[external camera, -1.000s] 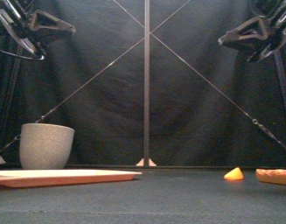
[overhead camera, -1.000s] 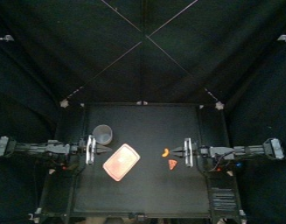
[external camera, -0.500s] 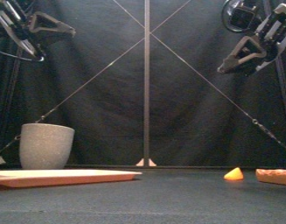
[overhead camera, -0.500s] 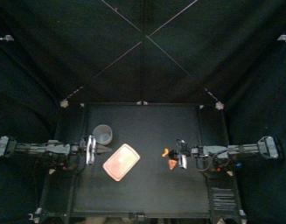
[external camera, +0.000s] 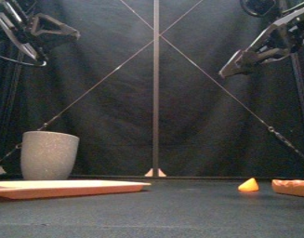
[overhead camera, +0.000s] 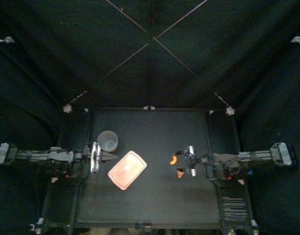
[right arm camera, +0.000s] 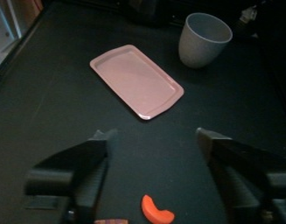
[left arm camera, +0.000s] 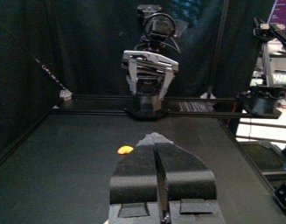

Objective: Pick the pie then place it on the pink plate
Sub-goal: Pick the pie

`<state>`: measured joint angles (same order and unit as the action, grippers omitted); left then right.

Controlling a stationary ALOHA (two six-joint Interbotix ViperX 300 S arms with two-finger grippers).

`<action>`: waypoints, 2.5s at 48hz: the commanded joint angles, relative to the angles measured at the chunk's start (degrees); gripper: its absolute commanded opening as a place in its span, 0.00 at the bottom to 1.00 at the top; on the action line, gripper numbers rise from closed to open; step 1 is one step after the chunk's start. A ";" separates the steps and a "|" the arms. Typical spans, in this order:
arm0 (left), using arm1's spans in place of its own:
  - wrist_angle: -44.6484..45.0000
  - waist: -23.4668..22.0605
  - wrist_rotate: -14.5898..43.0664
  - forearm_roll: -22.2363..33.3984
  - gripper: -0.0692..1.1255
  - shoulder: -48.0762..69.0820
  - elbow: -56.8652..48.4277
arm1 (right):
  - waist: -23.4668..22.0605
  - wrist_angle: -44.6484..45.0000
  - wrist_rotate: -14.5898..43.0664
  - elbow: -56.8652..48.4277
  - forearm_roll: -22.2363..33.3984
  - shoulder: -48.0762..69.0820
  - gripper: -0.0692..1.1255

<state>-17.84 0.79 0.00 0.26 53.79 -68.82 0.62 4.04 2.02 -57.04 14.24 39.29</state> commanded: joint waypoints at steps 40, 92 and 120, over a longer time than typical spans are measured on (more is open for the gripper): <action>-0.88 2.55 0.18 0.09 0.05 -0.26 0.26 | -11.25 42.45 31.20 2.90 -30.59 -7.56 0.94; -0.26 10.63 0.35 2.46 0.05 -0.18 -2.29 | 5.63 36.21 108.02 8.09 -5.36 -30.06 0.94; -0.09 10.63 0.35 0.62 0.05 3.96 -2.64 | 4.92 37.09 107.23 11.51 -2.29 -37.88 0.93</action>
<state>-17.75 11.25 0.35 1.05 57.48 -72.07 5.80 40.69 109.07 -46.23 10.63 1.14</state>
